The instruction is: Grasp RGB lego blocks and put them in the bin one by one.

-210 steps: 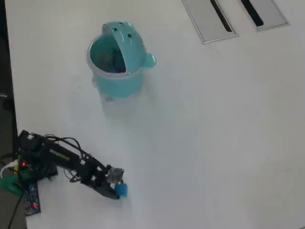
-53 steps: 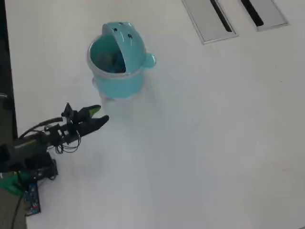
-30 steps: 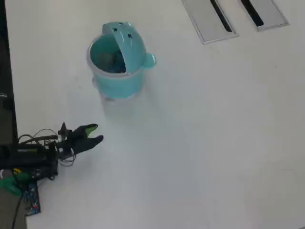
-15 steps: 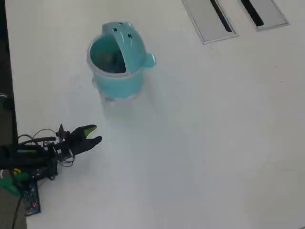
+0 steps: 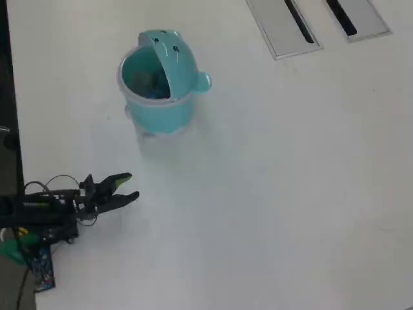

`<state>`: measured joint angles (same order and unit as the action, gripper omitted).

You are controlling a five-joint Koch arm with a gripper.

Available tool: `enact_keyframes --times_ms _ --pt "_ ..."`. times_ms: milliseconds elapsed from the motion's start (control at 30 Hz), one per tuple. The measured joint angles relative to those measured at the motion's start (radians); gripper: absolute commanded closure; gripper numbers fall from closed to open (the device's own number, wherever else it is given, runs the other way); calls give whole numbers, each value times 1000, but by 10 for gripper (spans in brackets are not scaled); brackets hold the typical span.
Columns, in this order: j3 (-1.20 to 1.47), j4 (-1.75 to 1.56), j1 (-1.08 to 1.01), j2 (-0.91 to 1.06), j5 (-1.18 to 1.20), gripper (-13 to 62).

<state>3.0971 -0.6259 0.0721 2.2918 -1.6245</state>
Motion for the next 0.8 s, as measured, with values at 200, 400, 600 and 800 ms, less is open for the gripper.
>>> enact_keyframes --times_ms 200,400,600,800 --pt "0 66 3 0 308 156" --pt "0 132 3 0 565 156" --pt "-2 258 -3 0 641 140" --pt "0 357 -40 0 876 135"
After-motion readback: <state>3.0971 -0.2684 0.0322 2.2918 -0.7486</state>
